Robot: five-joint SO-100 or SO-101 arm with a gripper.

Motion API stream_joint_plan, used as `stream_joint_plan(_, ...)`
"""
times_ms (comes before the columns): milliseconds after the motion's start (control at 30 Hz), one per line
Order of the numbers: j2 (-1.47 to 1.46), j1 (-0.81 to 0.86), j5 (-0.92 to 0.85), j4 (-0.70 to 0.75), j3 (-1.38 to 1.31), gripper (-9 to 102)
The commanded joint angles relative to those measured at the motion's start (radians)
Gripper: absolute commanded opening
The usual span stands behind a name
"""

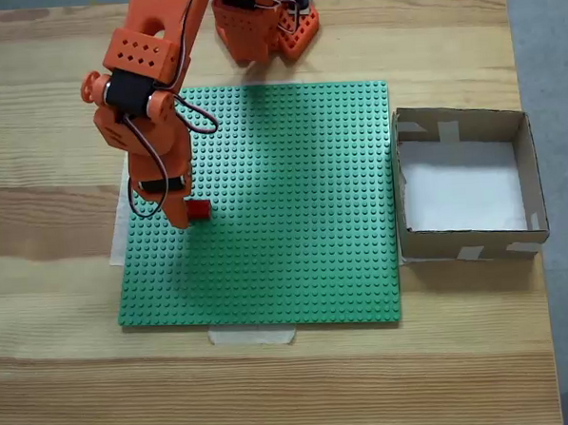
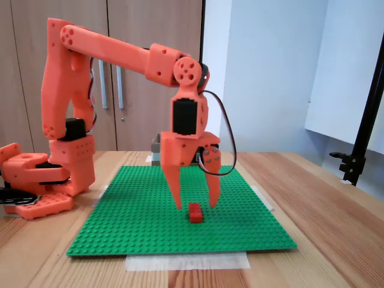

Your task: Pick the red lego block and put it in the box.

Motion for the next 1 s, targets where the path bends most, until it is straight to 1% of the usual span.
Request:
stream_joint_plan(0,0.005,-0.008,0.003,-0.009,-0.003,29)
stream_joint_plan(600,-0.014,-0.025,0.137,-0.044,0.012,29)
stream_joint_plan(967,-0.029,-0.037,0.155,-0.069,0.014,29)
